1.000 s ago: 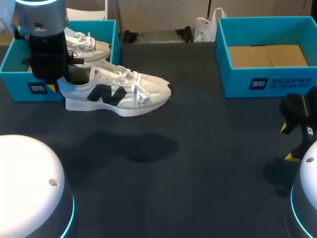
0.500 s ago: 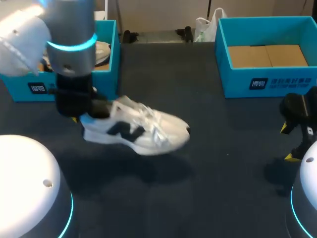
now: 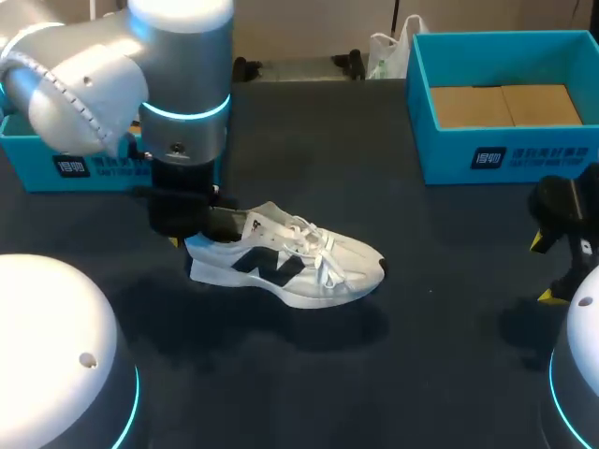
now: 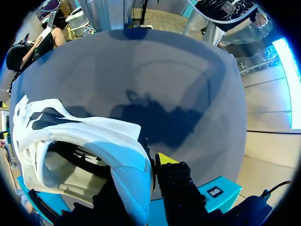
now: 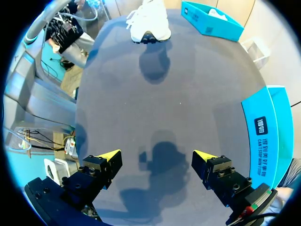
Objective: Take the shoe out of the shoebox, open the shoe tongue, remove and reinsert the insole, then place the shoe into the shoebox
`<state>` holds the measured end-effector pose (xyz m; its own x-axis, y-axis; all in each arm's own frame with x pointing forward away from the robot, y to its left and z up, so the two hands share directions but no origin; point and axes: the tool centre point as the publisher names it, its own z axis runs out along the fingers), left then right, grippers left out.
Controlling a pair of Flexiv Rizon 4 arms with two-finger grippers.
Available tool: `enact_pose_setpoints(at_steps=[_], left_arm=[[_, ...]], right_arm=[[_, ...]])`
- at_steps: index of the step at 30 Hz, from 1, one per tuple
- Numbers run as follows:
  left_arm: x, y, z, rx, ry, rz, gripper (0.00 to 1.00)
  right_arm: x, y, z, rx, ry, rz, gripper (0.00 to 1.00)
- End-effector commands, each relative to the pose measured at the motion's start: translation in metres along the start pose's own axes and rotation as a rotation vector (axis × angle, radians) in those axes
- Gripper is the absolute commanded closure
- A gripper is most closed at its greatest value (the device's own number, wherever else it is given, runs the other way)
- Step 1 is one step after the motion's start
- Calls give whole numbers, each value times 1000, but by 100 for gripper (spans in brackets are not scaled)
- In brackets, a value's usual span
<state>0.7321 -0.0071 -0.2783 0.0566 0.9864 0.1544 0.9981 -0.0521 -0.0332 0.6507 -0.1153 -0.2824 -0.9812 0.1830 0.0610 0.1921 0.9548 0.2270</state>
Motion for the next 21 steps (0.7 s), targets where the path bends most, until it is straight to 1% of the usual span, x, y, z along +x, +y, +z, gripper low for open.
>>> enact_pose_setpoints(at_steps=[1,2,3,4,5,6,9,10,12,13,15,18,21], left_arm=[[-11,-1,8,-1,-12,23,100],[-13,-1,10,-1,-12,22,100],[-21,-4,16,-23,-29,54,100],[-24,-4,18,-21,-19,49,100],[-31,-4,23,-27,-27,64,100],[-31,-4,23,-27,-27,64,100],[-47,-5,34,-36,2,86,100],[-52,-6,37,-59,23,92,100],[-59,-7,41,-54,19,106,100],[-63,-7,43,-71,23,119,100],[-71,-7,47,-61,22,128,100],[-82,-3,56,-71,34,132,100],[-90,1,61,-67,31,135,100]], right_arm=[[1,0,1,3,-3,1,0],[1,0,1,3,-3,1,0],[1,0,1,3,-3,1,0],[1,0,1,3,-3,1,0],[1,0,1,3,-3,1,0],[1,0,1,3,-3,1,0],[1,0,1,3,-3,1,0],[1,0,1,3,-3,1,0],[1,0,1,3,-3,1,0],[1,0,1,3,-3,1,0],[1,0,1,3,-3,1,0],[1,0,1,3,-3,1,0],[1,0,1,3,-3,1,0]])
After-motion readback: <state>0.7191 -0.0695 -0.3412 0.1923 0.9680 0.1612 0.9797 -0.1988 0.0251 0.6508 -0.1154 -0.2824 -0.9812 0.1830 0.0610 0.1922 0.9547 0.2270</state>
